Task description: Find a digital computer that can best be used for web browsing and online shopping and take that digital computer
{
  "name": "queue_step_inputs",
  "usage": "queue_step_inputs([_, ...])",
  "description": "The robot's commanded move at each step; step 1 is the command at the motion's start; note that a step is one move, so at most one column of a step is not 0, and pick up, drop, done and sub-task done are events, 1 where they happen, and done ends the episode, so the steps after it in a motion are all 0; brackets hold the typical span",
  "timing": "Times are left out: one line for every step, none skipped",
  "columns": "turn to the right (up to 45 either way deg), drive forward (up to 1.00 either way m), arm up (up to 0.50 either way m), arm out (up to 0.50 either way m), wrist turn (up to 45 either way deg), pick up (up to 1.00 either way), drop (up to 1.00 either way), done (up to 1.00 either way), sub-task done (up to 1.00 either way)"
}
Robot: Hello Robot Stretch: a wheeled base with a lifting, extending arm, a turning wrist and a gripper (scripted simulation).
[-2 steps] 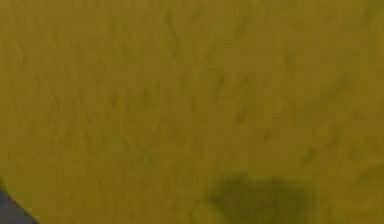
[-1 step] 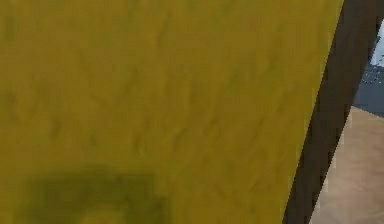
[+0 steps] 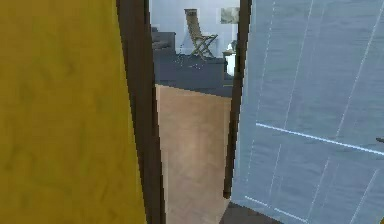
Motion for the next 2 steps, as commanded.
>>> queue_step_inputs([33.0, 0.0, 0.0, 0.0, 0.0, 0.0, 0.0, 0.0, 0.0])
queue_step_inputs([0.0, 0.6, 0.0, 0.0, 0.0, 0.0, 0.0, 0.0, 0.0])
